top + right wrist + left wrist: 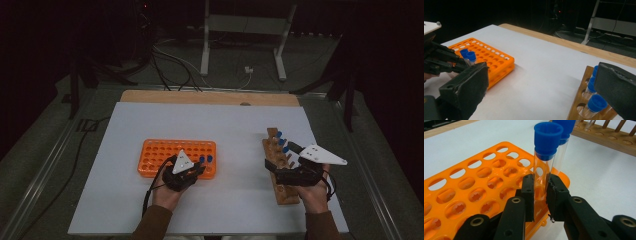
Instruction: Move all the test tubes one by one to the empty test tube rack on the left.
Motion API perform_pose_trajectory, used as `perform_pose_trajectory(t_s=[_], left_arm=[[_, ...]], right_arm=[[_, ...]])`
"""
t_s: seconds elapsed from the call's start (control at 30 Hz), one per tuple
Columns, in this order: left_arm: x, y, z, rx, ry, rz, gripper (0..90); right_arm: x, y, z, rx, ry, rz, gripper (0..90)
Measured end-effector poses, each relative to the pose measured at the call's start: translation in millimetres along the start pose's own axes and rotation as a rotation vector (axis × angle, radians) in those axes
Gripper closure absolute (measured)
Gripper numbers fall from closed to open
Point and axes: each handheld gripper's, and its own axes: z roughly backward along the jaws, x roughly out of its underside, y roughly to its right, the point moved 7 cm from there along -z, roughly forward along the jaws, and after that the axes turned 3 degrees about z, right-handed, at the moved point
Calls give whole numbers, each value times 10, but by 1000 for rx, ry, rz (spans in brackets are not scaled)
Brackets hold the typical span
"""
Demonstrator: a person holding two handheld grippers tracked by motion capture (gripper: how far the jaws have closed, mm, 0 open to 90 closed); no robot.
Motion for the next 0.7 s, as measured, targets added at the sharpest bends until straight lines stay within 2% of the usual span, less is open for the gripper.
perform_pose_trajectory(t_s=[0.2, 0.37, 0.57, 0.7], left_arm=[[-1, -19, 9, 4, 0, 17, 766], [-32, -43, 85, 7, 39, 42, 624], [-104, -97, 263, 21, 104, 76, 519], [-142, -213, 400, -53, 142, 111, 432]], right_arm=[[10, 45, 1, 14, -7, 0, 0], [56, 125, -4, 29, -21, -6, 0], [139, 236, -24, 51, -48, -19, 1], [200, 294, -44, 64, -76, -10, 52]])
